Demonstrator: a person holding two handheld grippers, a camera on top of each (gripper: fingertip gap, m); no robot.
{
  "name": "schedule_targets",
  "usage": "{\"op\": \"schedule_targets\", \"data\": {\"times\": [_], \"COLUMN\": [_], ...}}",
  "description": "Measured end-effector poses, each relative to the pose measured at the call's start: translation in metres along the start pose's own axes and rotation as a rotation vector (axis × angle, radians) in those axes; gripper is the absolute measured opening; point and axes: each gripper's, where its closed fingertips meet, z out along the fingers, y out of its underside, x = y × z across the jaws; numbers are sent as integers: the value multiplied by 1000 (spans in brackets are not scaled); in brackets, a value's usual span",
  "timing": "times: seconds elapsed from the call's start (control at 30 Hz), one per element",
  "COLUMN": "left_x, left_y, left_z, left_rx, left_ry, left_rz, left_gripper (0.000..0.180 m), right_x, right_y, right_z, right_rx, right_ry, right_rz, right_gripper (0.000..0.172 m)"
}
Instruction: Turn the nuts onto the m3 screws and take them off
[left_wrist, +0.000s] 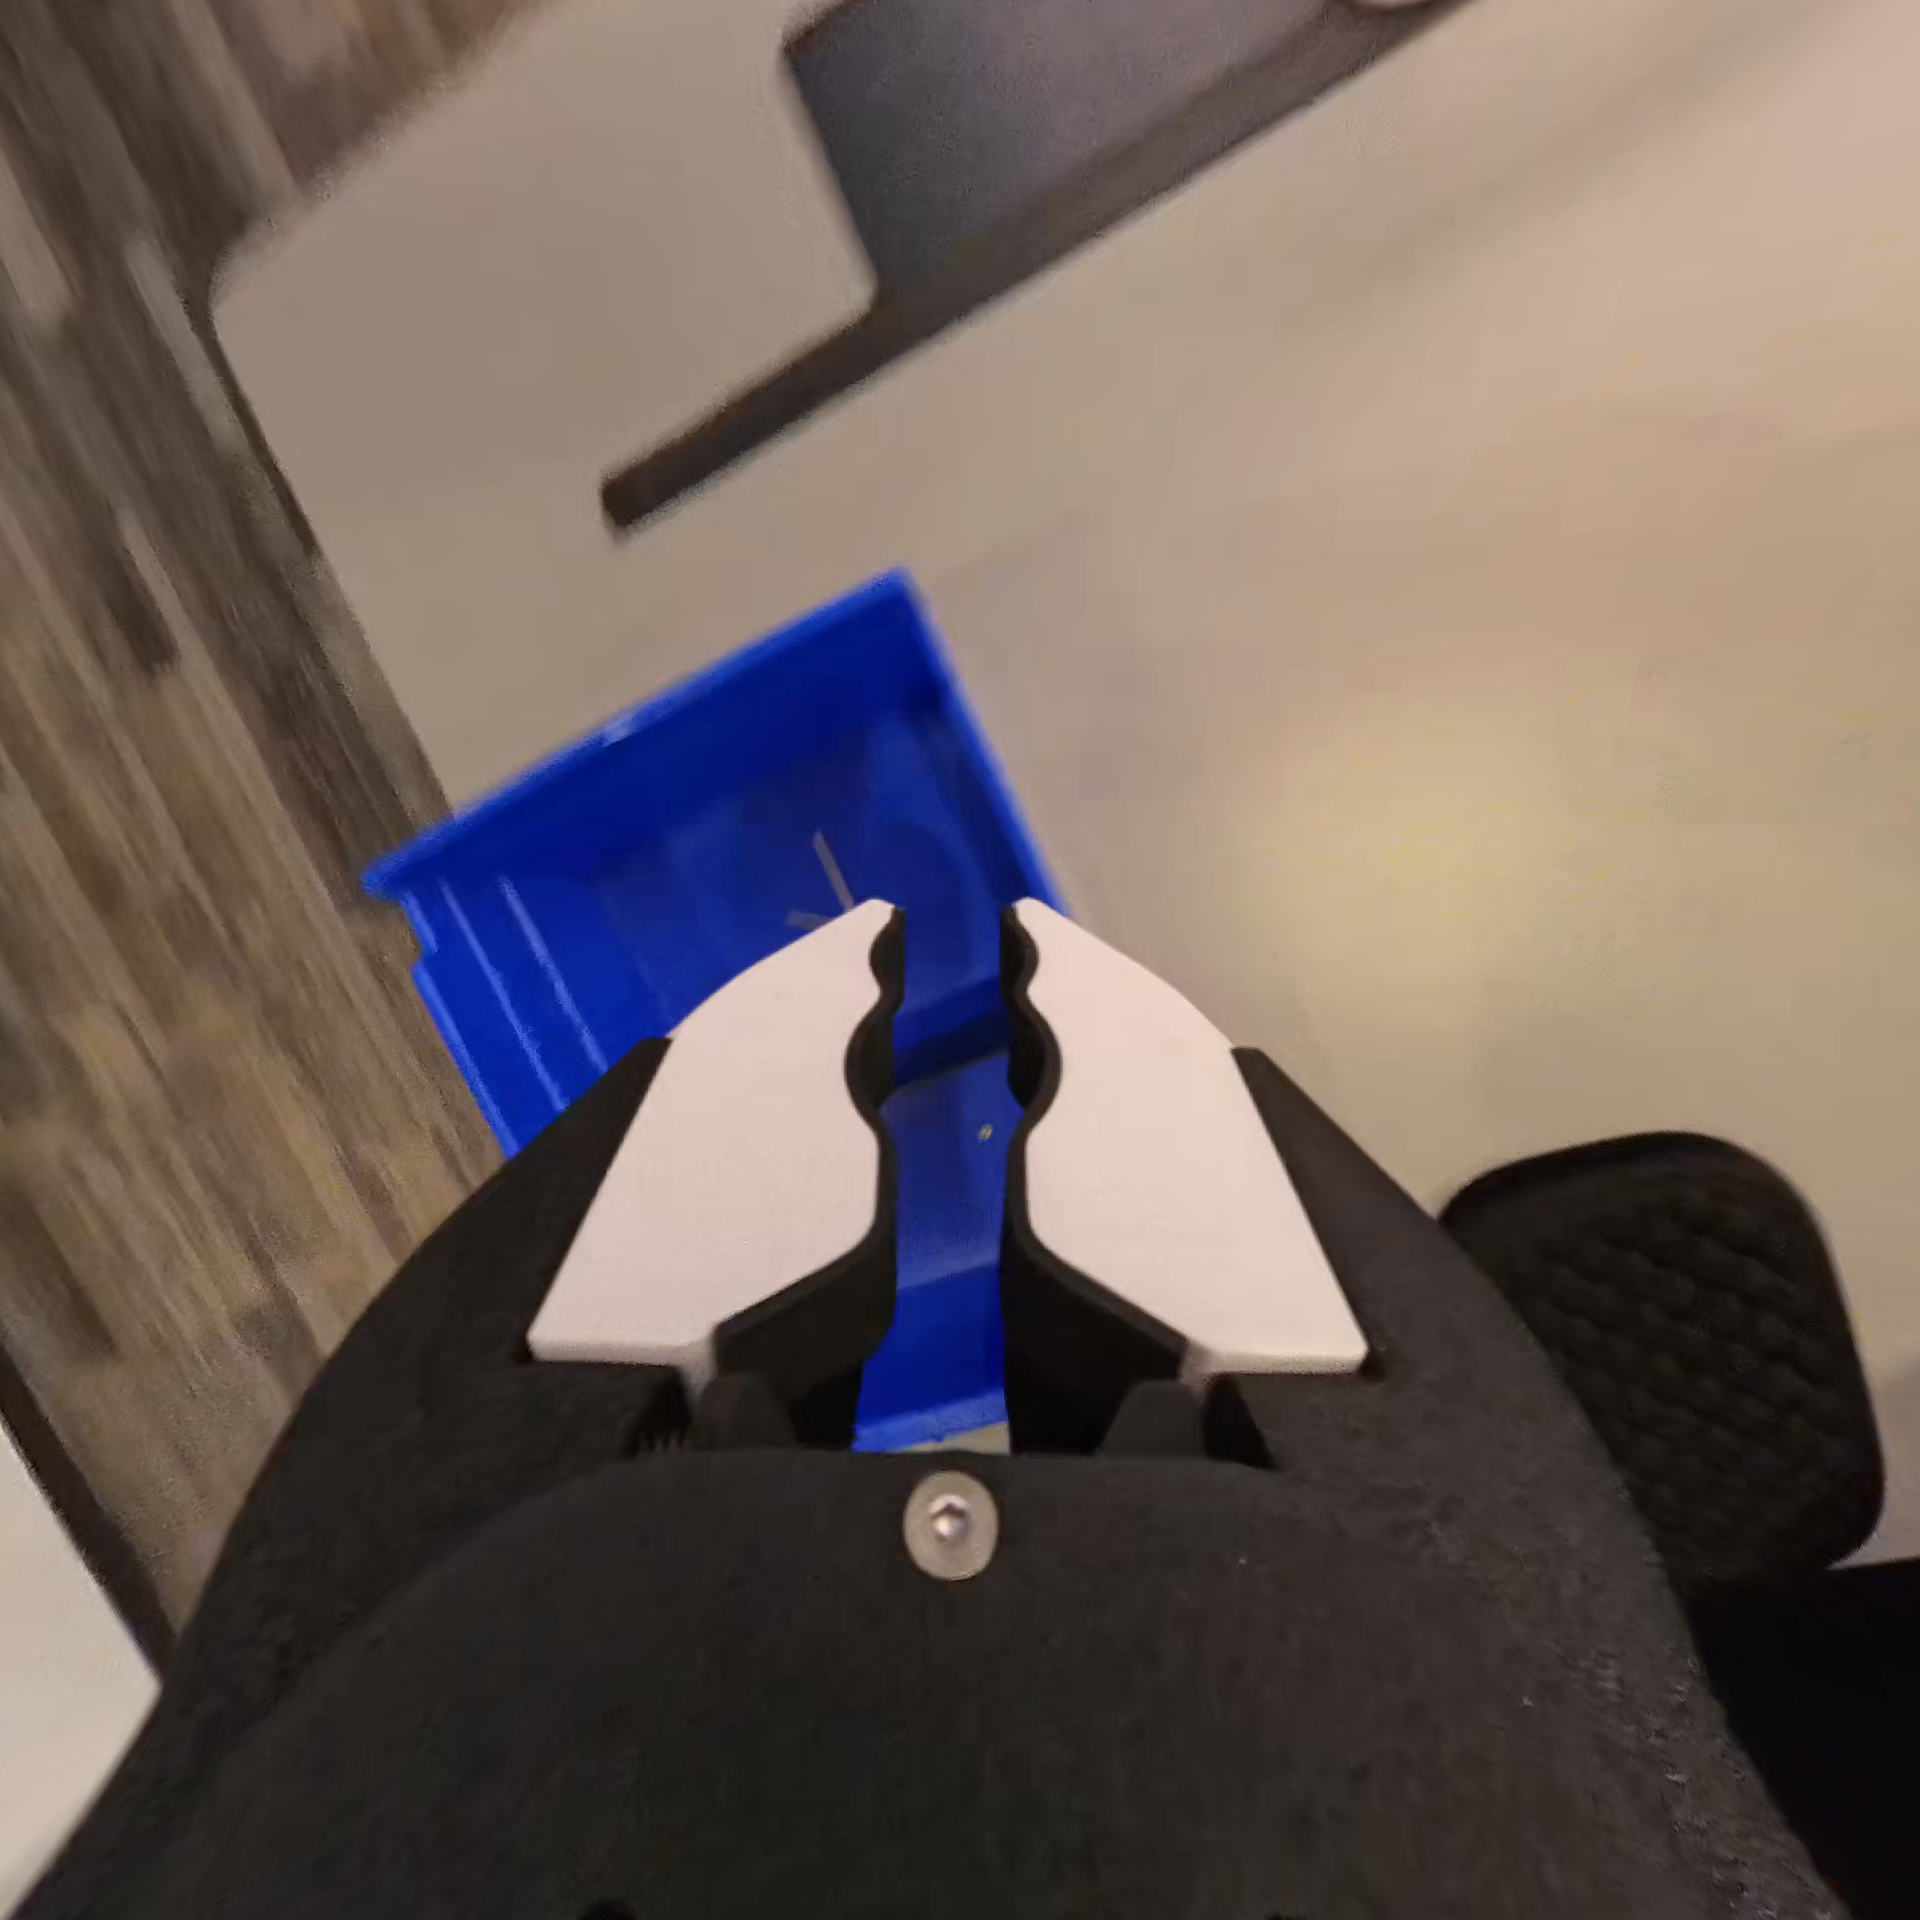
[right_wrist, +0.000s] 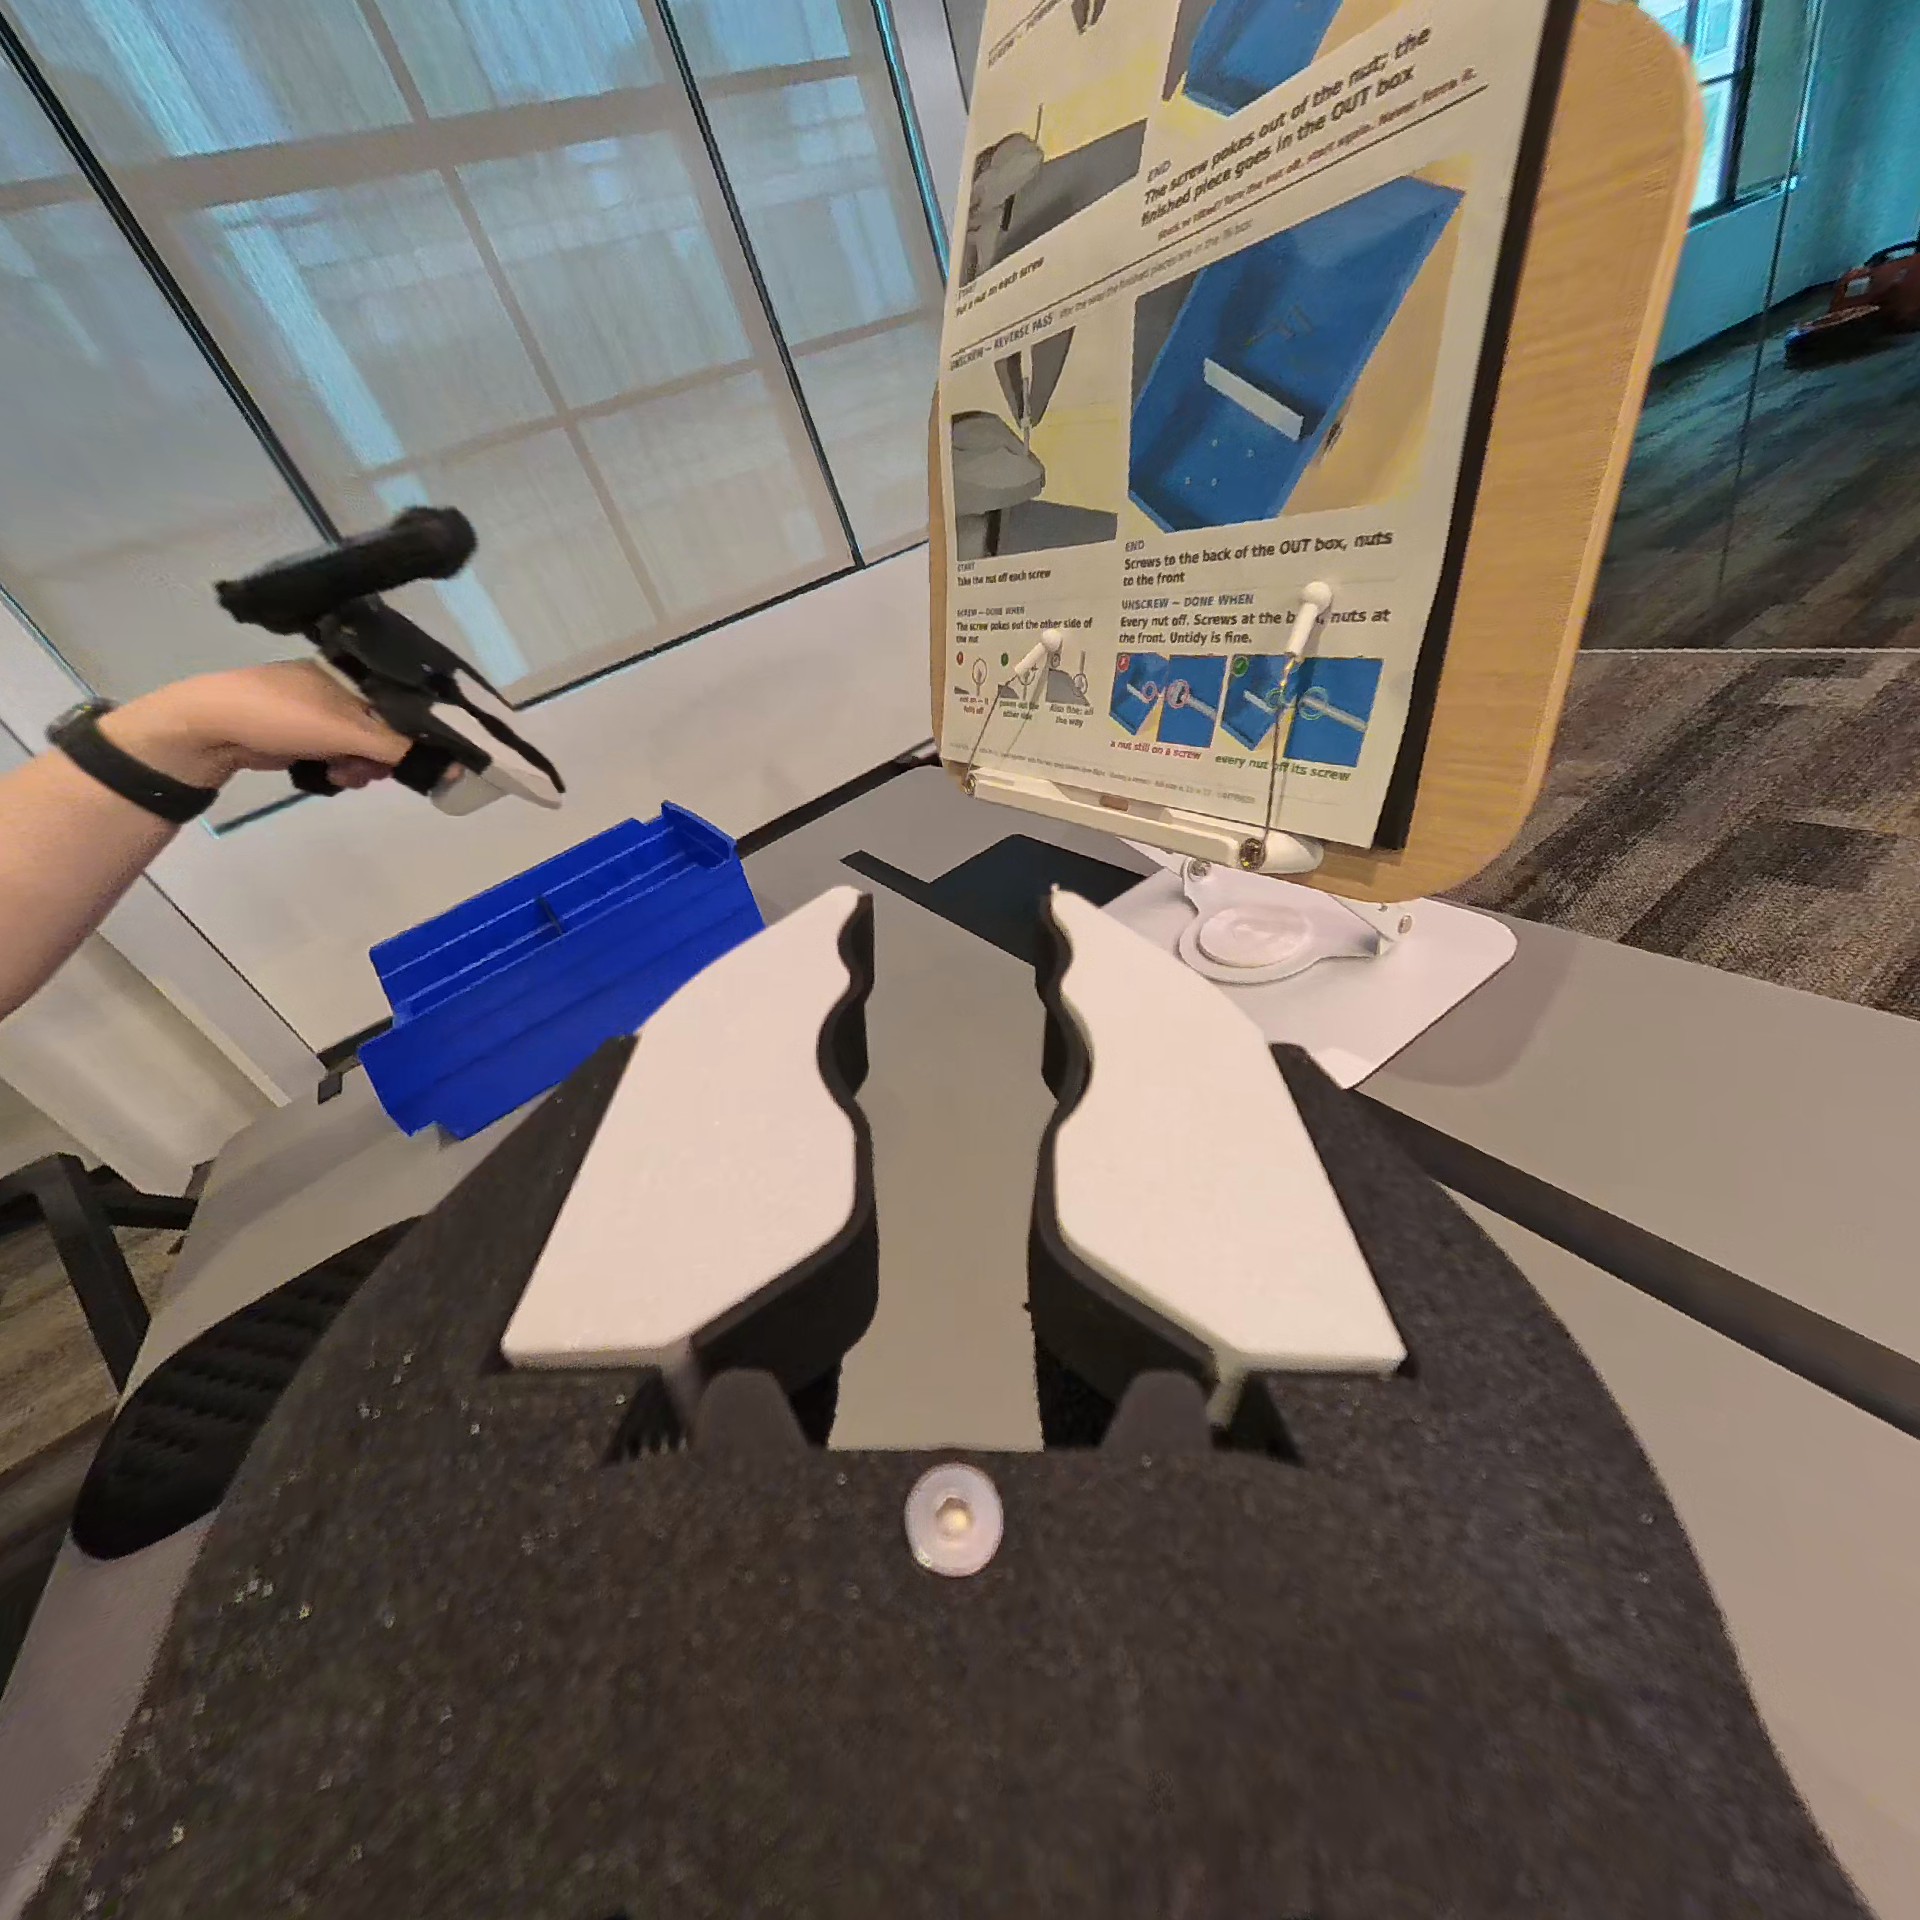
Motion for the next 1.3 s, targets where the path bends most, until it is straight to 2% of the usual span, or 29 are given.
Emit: {"op": "schedule_targets", "data": {"times": [0.03, 0.17, 0.3, 0.53, 0.77, 1.0, 1.3], "left_x": [-15, -46, -48, -49, -51, -48, -46], "left_y": [16, 53, 57, 66, 76, 84, 83], "left_z": [14, 67, 108, 158, 172, 178, 180], "left_rx": [-50, -127, -122, -245, -328, -344, -308], "left_ry": [-7, 31, 103, 97, 83, 99, 122], "left_rz": [-39, -171, -262, -323, -344, -351, -367], "left_gripper": [17, 14, 10, 11, 16, 17, 6], "right_x": [-1, -5, -3, 1, 3, 3, 2], "right_y": [1, 5, 12, 16, 12, 11, 6], "right_z": [2, 9, 14, 14, 10, 9, 5], "right_rx": [-11, -45, -83, -97, -72, -68, -45], "right_ry": [2, 4, 15, 24, 20, 14, 11], "right_rz": [-10, -31, -48, -43, -27, -25, -22], "right_gripper": [29, 29, 29, 29, 30, 29, 29]}}
